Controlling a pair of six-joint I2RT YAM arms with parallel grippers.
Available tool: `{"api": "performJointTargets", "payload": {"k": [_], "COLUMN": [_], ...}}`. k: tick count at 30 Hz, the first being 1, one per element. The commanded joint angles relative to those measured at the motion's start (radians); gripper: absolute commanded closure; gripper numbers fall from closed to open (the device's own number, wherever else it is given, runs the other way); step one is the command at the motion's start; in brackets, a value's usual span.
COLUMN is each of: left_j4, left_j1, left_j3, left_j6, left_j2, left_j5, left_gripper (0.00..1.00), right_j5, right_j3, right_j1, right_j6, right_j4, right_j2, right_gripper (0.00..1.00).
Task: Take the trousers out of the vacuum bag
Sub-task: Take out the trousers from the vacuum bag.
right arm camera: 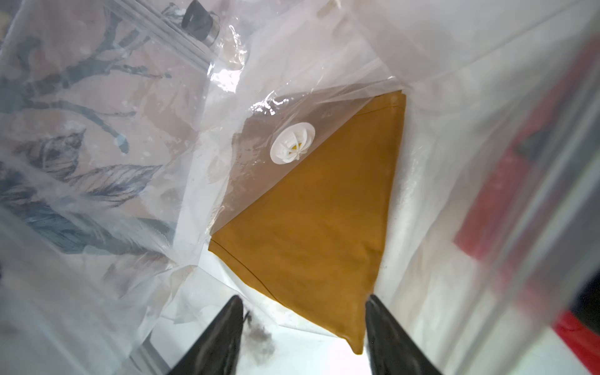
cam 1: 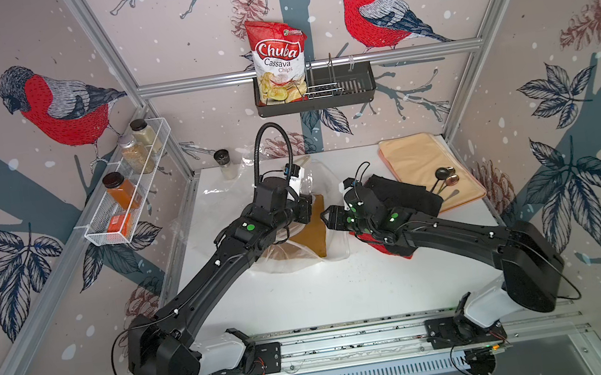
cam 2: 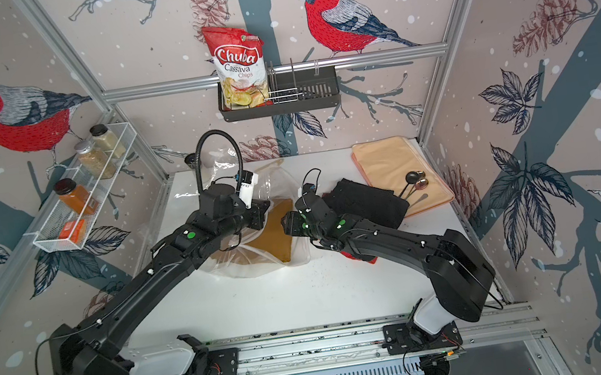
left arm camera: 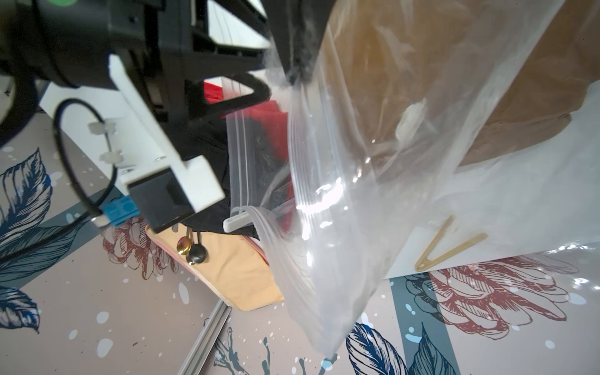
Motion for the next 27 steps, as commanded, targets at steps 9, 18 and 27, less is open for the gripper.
{"api": "performJointTargets", "payload": {"k": [9,18,27], "left_j4": [0.126,0.101,0.122], "left_j1": [-0.08,-0.105,-0.105], "left_j3": [0.084,0.109,0.076], "left_j6": [-0.045,-0.036,-0.03], "left_j2": [0.119,0.124,0.124], "left_j5": [0.075,-0.006,-0.077], "left_gripper": [1.0,1.0,1.0], "right_j5": [0.07,0.056,-0.001], "right_j3": [0.029,0.021,0.003], "right_j1": [0.044,0.001,-0.052], "right_j6": [0.114,0.176,0.183], "right_j4": [0.093,0.161,0.232], "right_j2": [0.154,0.298,0.347], "right_gripper": [0.38,0.36,0.36]}}
